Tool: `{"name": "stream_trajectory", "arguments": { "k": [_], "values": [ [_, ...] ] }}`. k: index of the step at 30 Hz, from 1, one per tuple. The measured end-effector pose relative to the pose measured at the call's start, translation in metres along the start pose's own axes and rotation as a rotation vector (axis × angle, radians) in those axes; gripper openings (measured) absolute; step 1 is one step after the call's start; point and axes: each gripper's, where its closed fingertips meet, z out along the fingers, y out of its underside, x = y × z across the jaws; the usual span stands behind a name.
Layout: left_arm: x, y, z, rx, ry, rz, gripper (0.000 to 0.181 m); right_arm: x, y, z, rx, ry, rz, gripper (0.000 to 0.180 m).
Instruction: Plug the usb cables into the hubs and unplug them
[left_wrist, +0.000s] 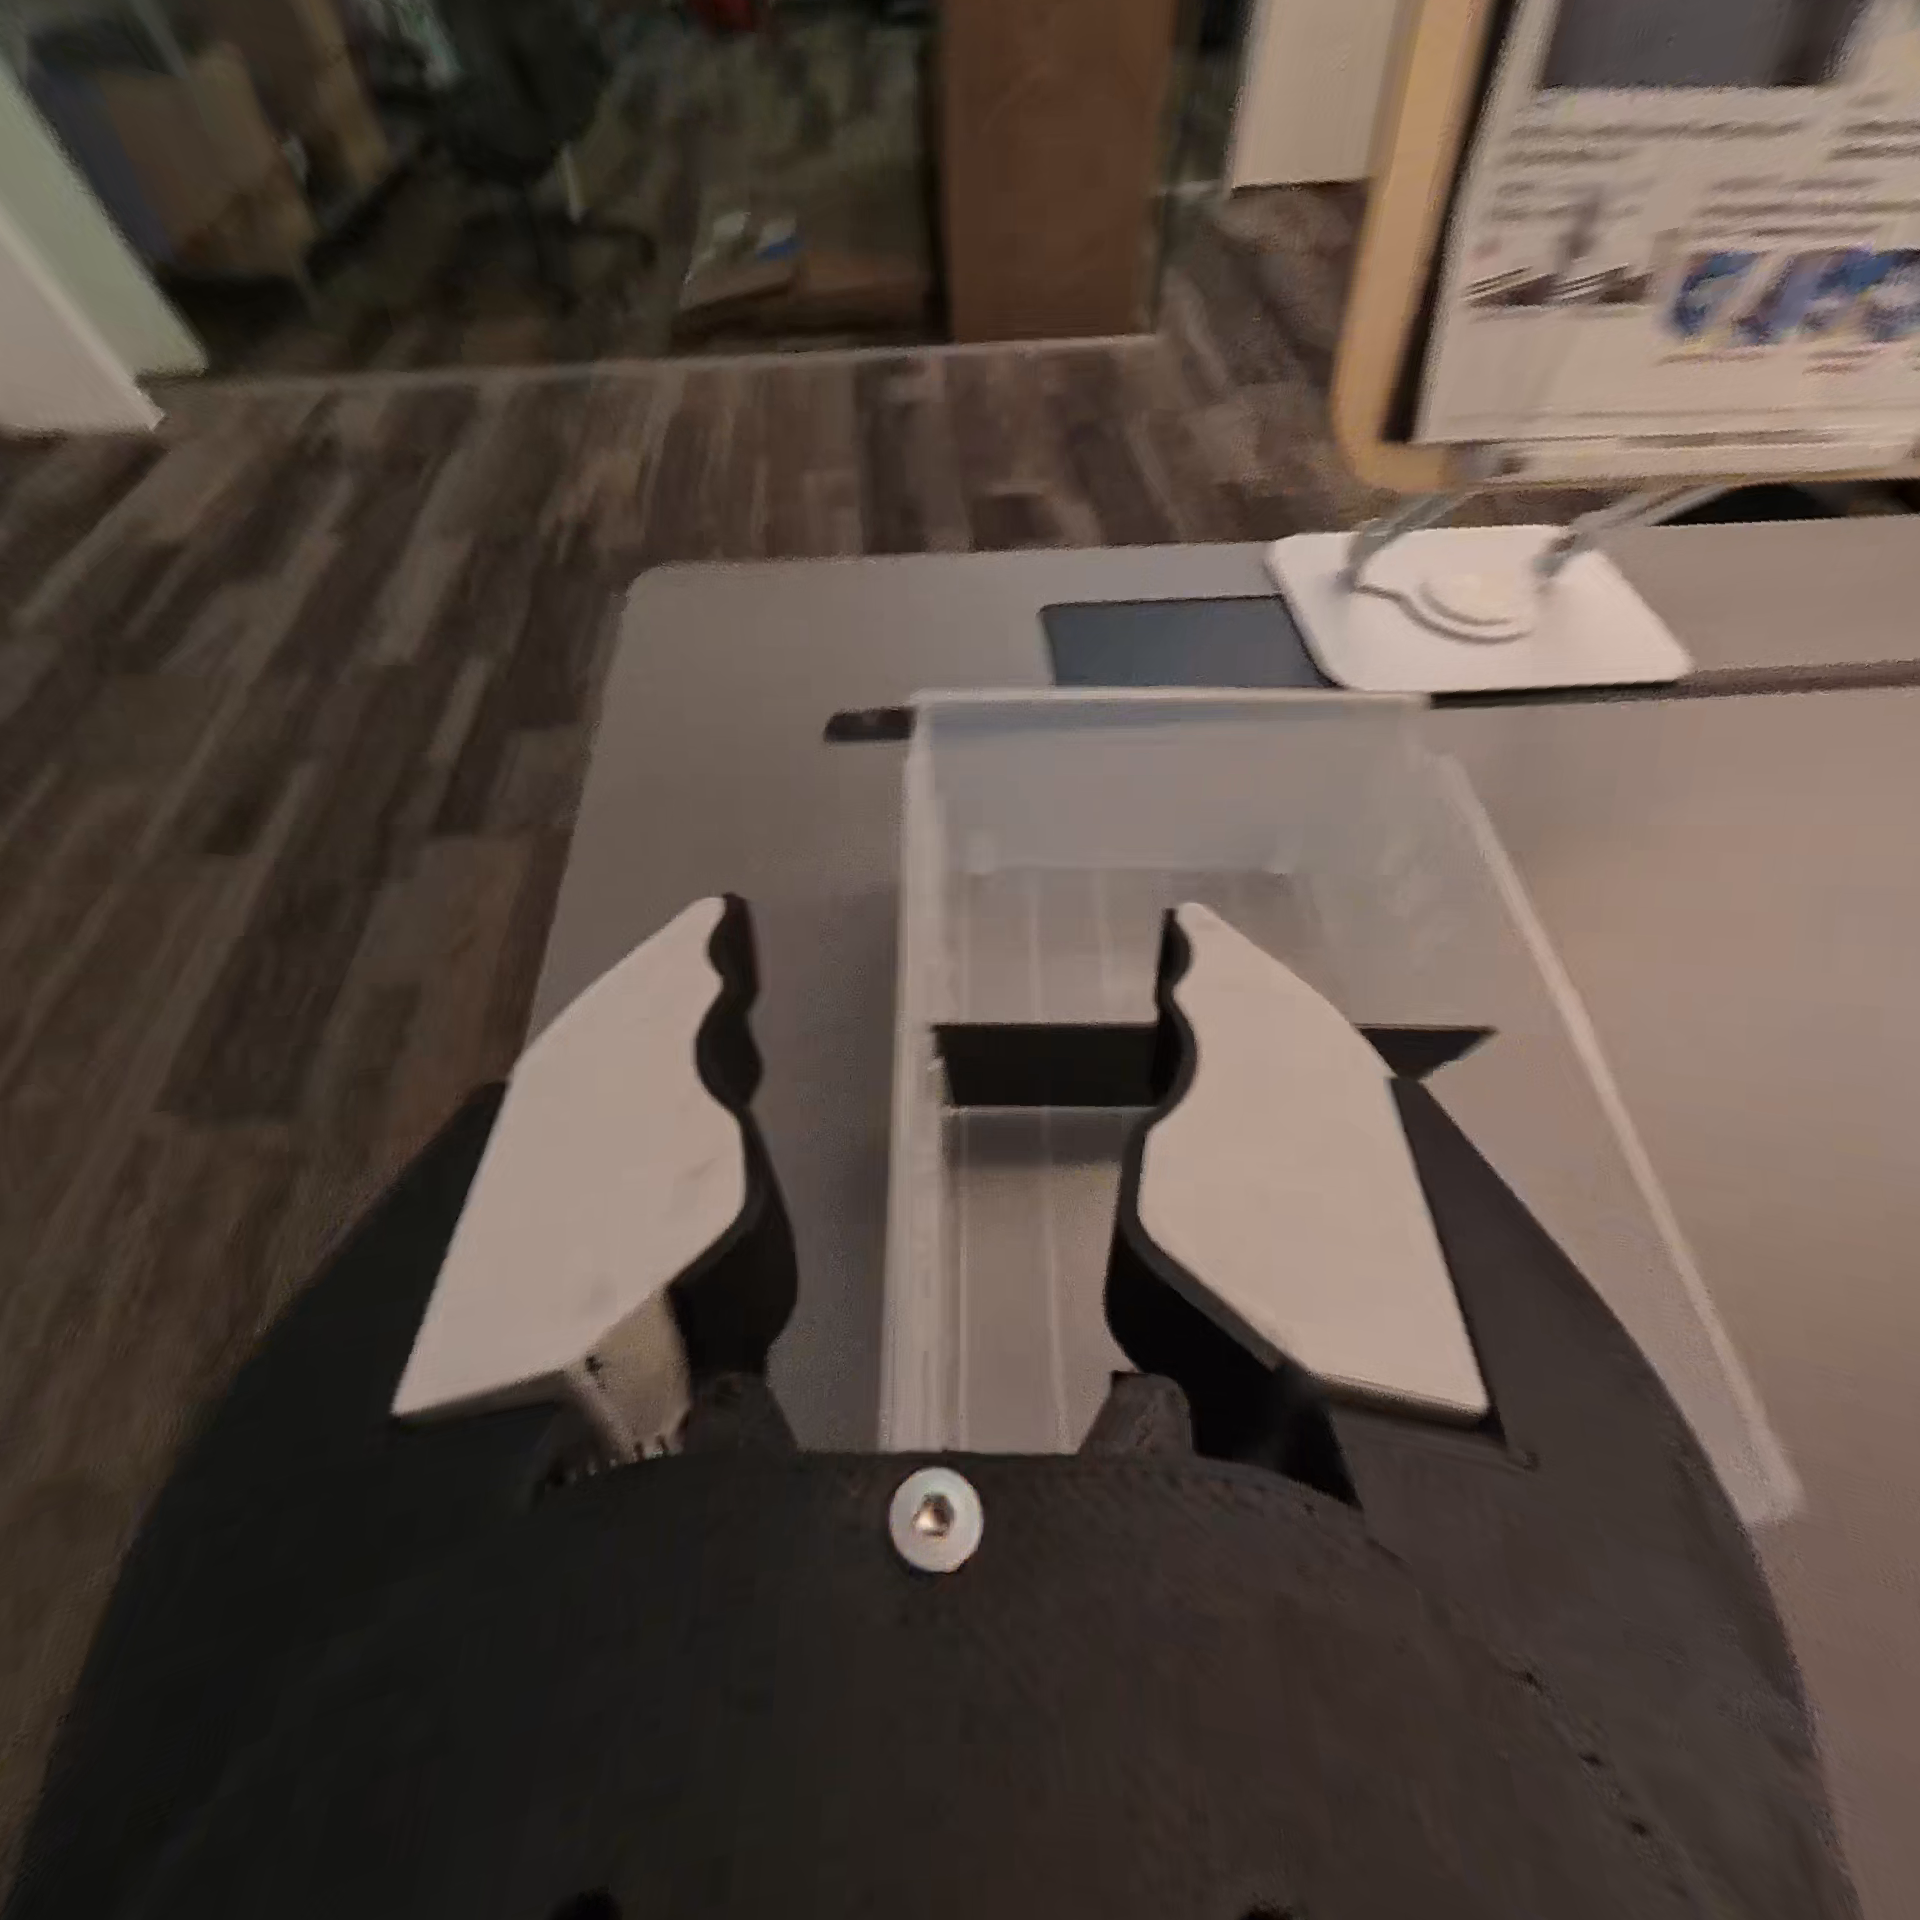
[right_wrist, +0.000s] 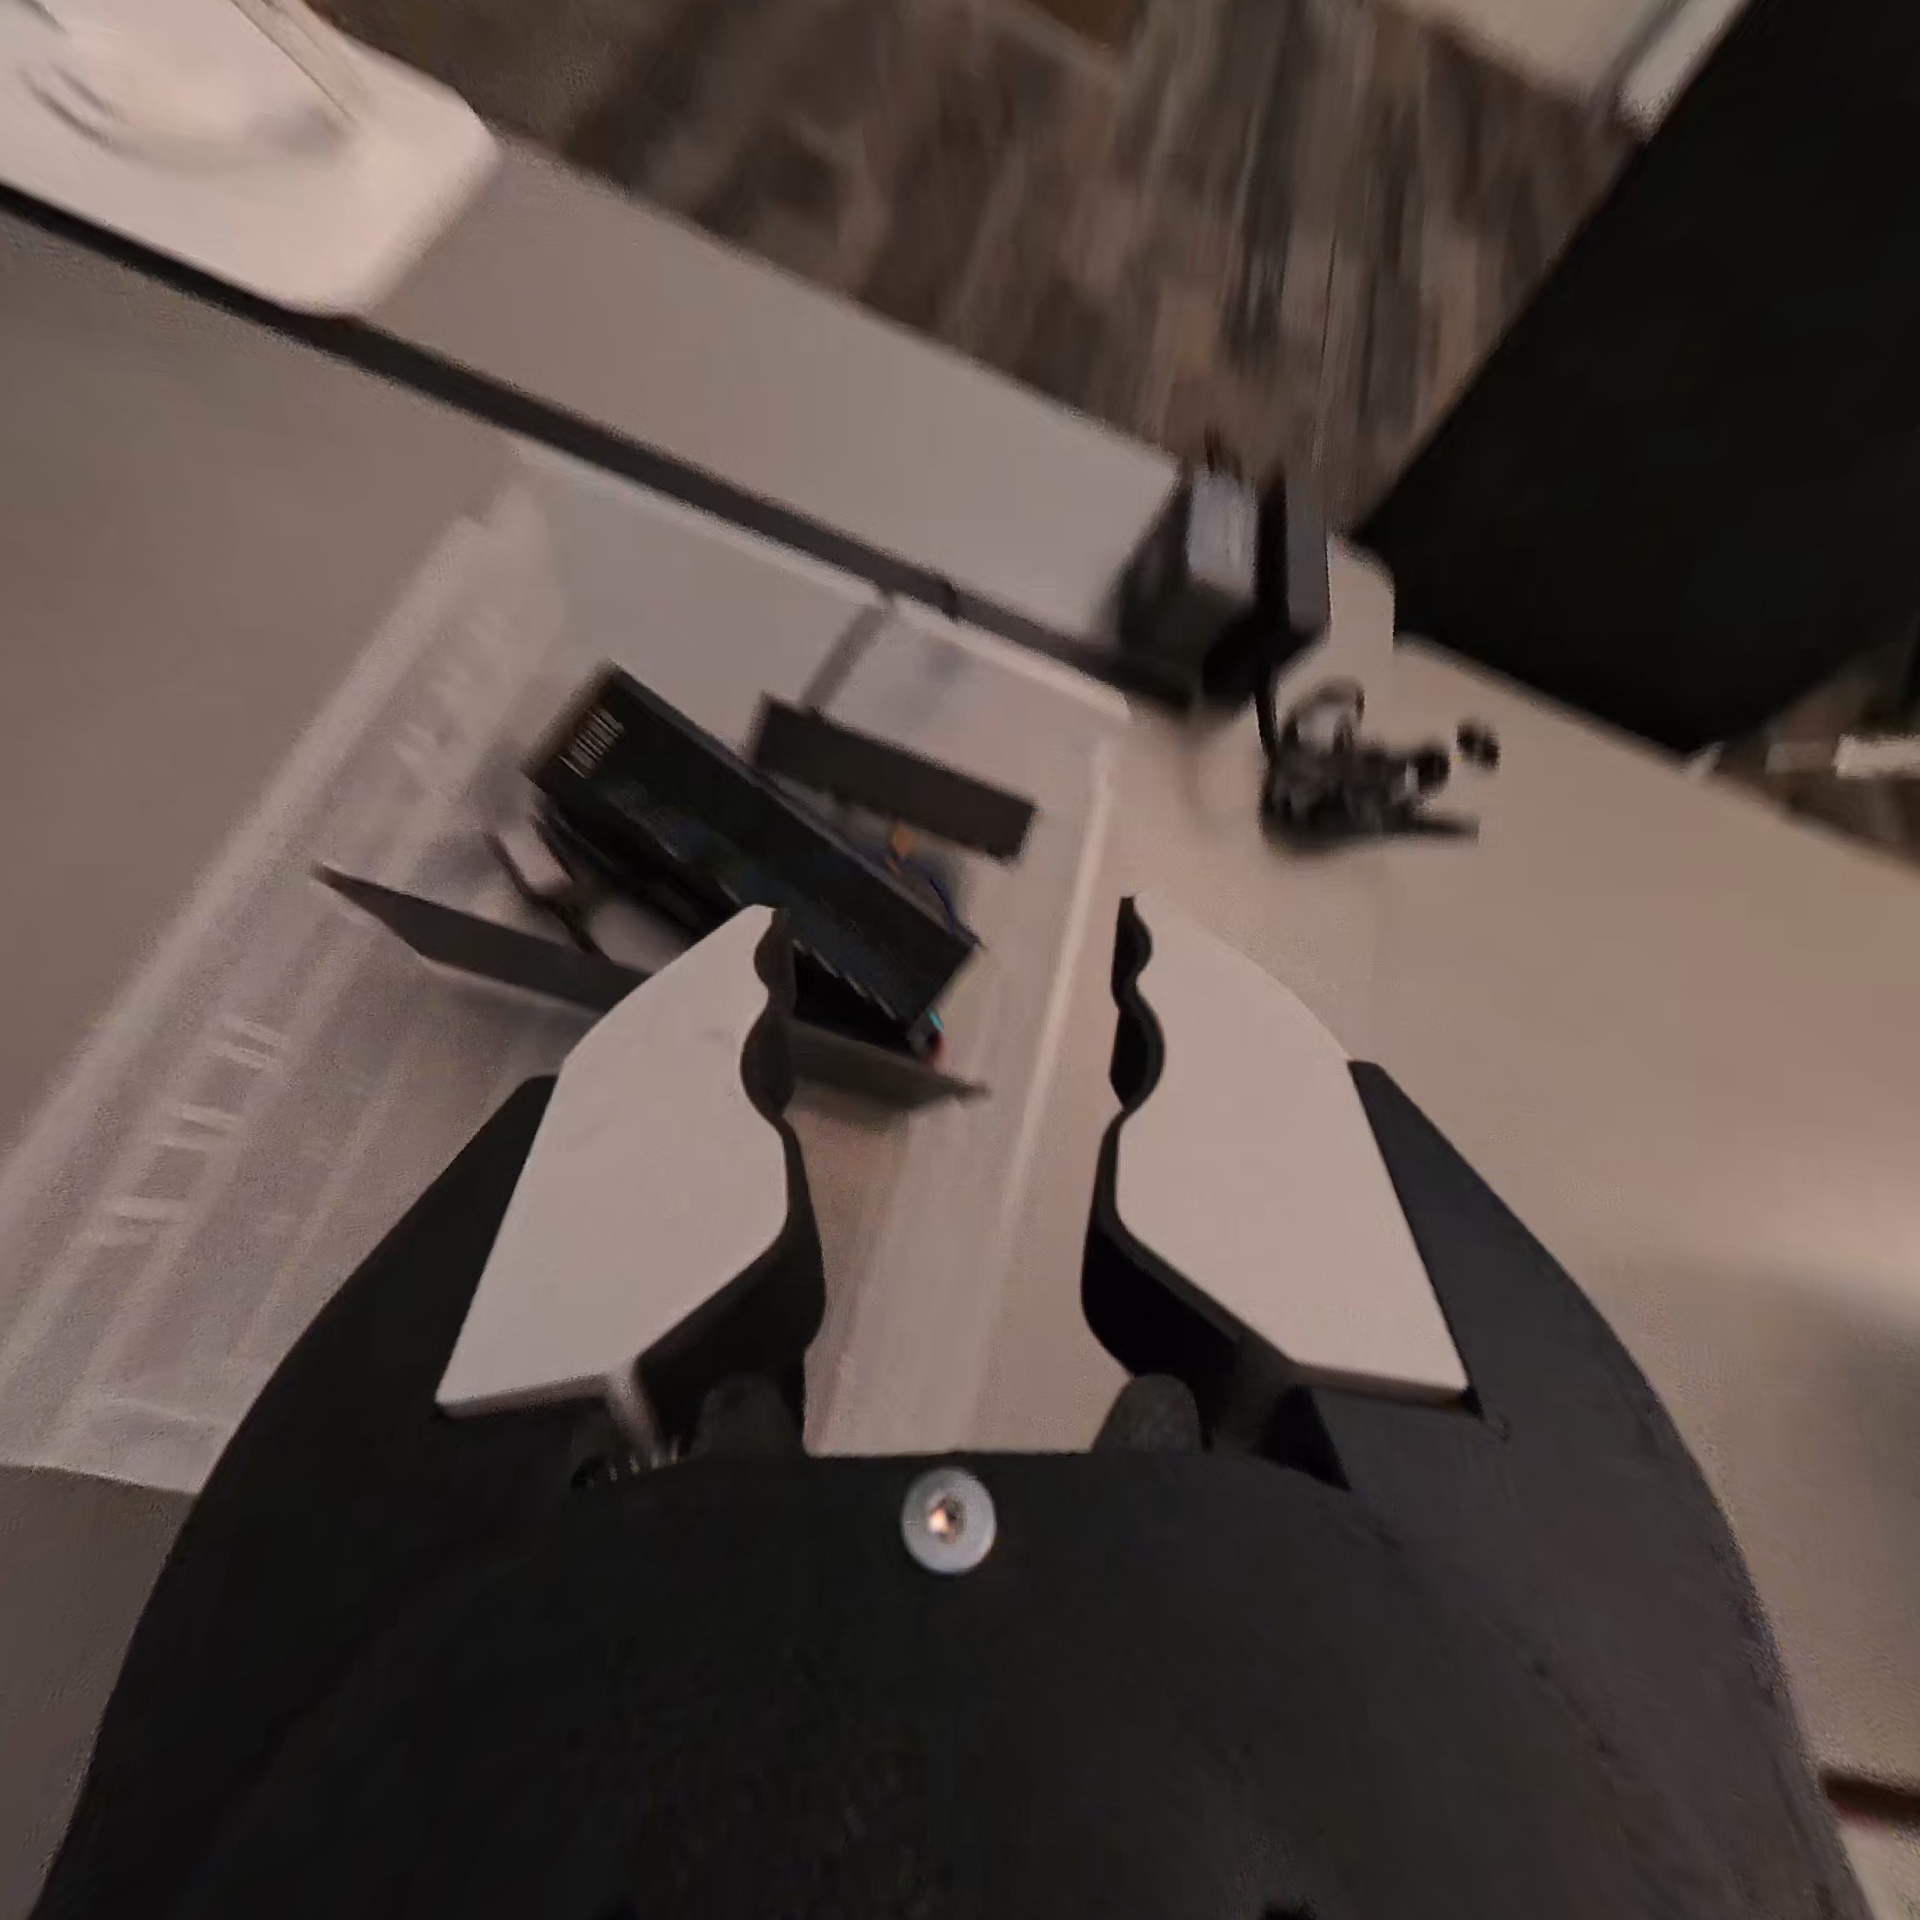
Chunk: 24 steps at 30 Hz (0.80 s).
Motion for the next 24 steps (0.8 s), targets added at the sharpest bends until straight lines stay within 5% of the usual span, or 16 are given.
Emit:
{"name": "stream_trajectory", "arguments": {
  "k": [1,6,10,14,20,24],
  "values": [
    [-0.01,0.01,0.004,-0.031,-0.025,-0.021,0.08,0.016,0.02,0.006,-0.057,0.007,0.035,0.061],
    [-0.022,0.08,0.029,-0.328,0.012,-0.118,0.086,0.011,0.097,0.025,-0.255,-0.212,0.295,0.06],
    [-0.017,0.095,0.044,-0.392,0.015,-0.125,0.075,0.0,0.137,0.039,-0.443,-0.236,0.305,0.051],
    [-0.016,0.126,0.05,-0.551,0.01,-0.139,0.069,-0.015,0.159,0.045,-0.596,-0.305,0.312,0.023],
    [0.0,0.153,0.053,-0.667,0.147,-0.243,0.007,-0.02,0.161,0.045,-0.618,-0.285,0.158,0.01],
    [0.011,0.154,0.053,-0.697,0.177,-0.124,0.005,-0.024,0.161,0.044,-0.596,-0.308,0.15,0.009]
  ]
}}
